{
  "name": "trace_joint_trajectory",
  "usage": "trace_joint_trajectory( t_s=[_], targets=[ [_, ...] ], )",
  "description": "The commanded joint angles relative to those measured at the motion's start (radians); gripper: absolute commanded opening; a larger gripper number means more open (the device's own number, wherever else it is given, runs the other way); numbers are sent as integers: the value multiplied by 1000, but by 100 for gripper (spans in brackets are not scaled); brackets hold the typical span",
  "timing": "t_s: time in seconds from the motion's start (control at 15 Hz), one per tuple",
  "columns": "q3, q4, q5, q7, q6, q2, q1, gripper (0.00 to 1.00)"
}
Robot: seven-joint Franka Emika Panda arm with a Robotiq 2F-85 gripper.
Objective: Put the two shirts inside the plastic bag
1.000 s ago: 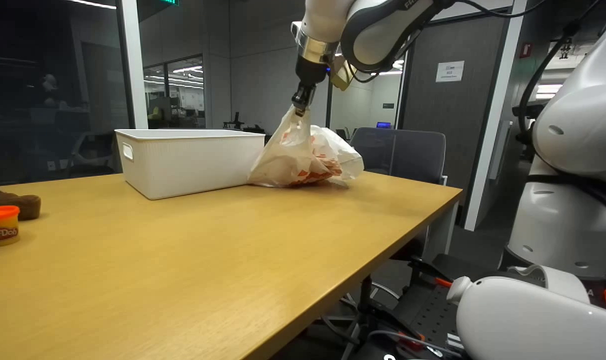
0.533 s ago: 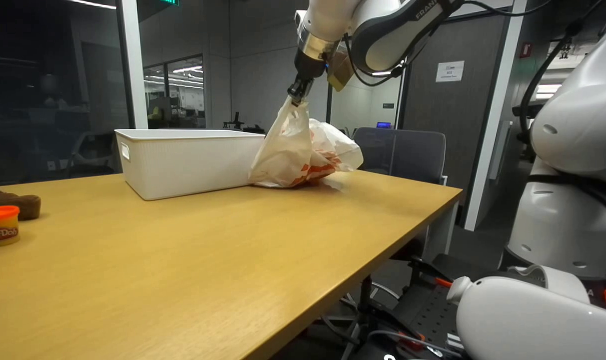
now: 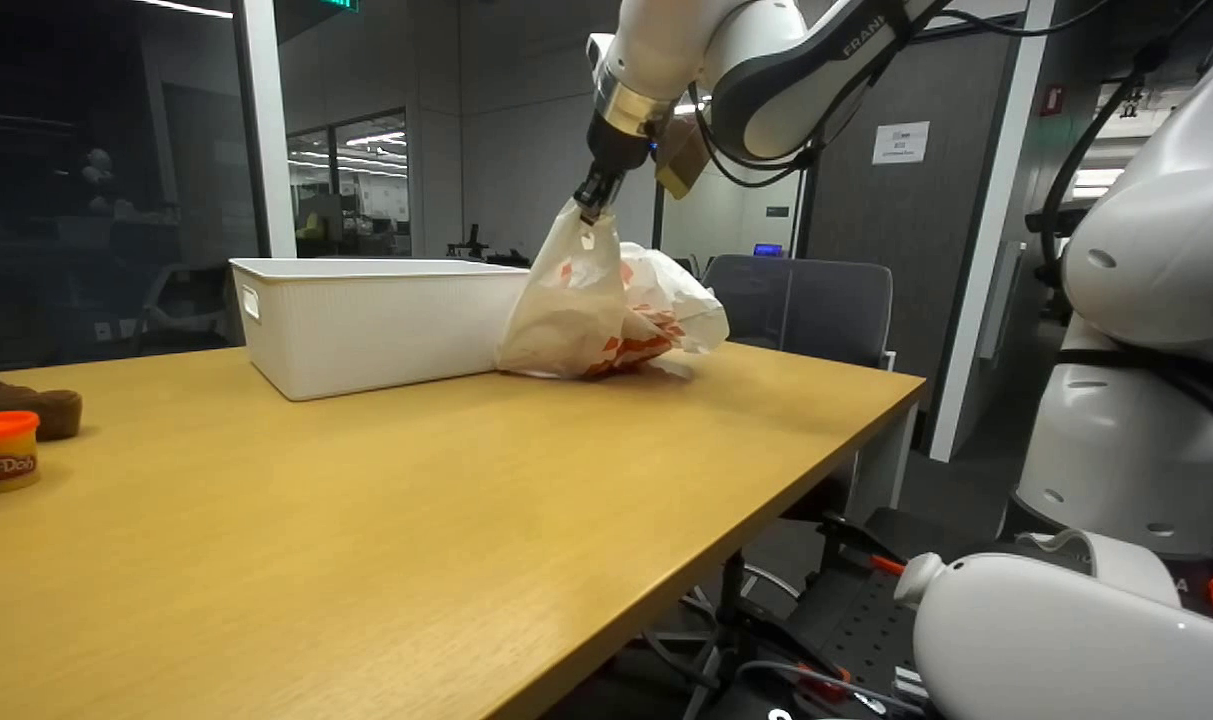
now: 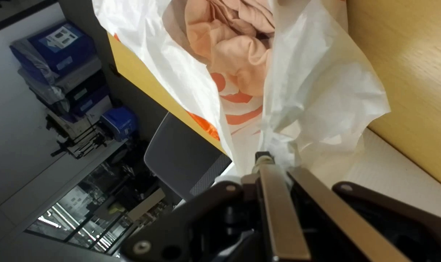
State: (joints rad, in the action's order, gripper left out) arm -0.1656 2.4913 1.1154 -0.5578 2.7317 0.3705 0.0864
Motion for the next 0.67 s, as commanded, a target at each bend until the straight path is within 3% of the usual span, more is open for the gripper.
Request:
trace_joint_trajectory(
  t_s=[0.0,0.33,0.6],
  targets=[
    [-25,-15,106,-92,6,63,28,0],
    [-23,-40,178,-174,-1,110,27,0],
    [-9,-25,142,-145,0,92,9,0]
  ],
)
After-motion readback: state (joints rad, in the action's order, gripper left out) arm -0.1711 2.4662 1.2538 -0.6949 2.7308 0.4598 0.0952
